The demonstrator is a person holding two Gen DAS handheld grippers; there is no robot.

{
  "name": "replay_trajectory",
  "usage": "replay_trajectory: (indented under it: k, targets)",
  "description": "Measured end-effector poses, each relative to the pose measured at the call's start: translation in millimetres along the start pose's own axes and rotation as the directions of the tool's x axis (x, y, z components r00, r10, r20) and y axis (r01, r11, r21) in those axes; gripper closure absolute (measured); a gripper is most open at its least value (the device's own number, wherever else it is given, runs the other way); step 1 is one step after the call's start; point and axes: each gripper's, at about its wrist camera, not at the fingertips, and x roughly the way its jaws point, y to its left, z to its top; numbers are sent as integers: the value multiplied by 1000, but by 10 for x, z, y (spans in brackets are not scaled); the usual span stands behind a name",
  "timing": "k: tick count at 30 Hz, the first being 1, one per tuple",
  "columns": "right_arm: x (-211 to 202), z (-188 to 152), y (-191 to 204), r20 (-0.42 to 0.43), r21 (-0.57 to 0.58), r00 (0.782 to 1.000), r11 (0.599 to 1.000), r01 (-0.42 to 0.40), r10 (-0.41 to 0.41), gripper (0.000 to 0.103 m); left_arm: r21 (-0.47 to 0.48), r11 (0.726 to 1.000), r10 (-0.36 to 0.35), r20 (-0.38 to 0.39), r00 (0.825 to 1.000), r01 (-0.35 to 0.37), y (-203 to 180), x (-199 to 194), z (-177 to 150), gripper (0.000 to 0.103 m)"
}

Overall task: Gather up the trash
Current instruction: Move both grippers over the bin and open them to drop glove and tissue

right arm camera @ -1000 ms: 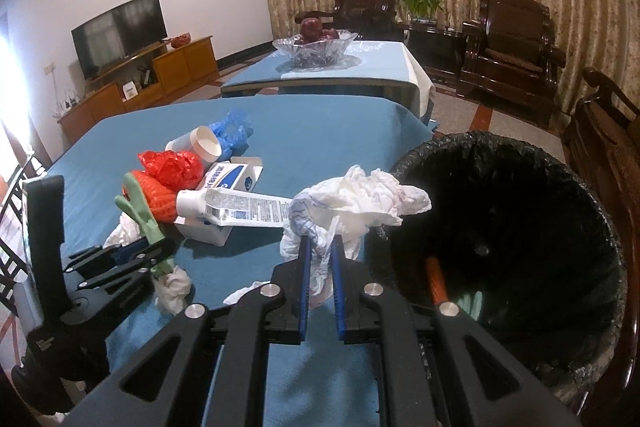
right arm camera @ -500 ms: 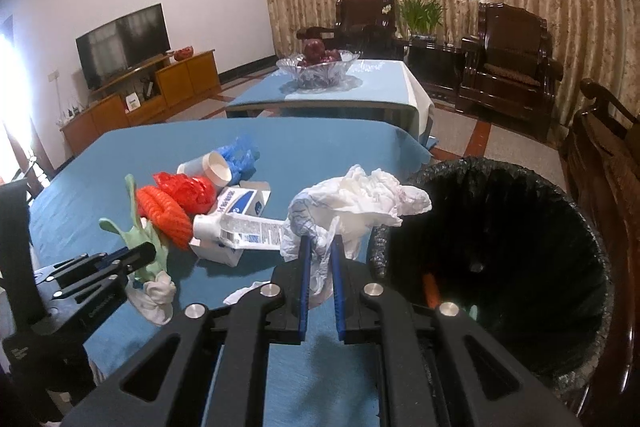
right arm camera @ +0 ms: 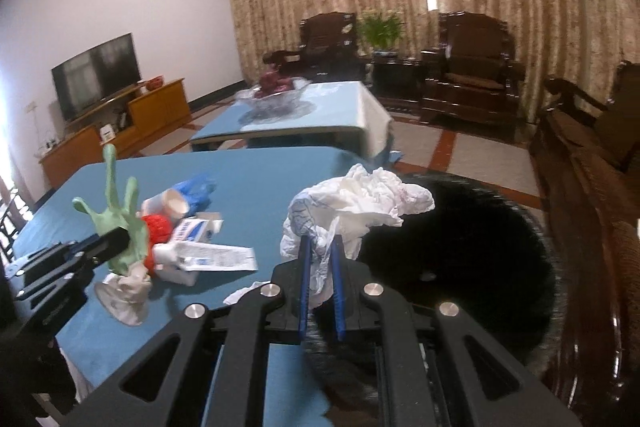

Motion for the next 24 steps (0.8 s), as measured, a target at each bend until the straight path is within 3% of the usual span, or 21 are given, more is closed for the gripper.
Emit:
replay_trajectory:
  k: [8, 19, 22, 23, 24]
  targets:
    - [37, 11, -441, 1, 17, 995, 995, 96, -96, 93, 57, 989, -135, 30, 990, 133, -523, 297, 71, 98]
    - [303, -30, -1042, -49, 62, 979, 978, 201, -198, 92, 54, 954, -293, -18, 956, 293, -1092, 1021, 197, 98]
    - [350, -55, -1154, -62, 72, 971, 969, 235, -231, 84, 55, 941, -331, -57, 942, 334, -1215, 1185, 195, 95]
    - [352, -68, -1175, -69, 74, 968, 967, 245, -240, 71, 54, 938, -339, -68, 938, 343, -1238, 1215, 200, 91]
    - [356, -80, -1204, -74, 79, 966, 964, 254, -248, 64, 51, 936, -343, -75, 936, 348, -1251, 1241, 198, 86]
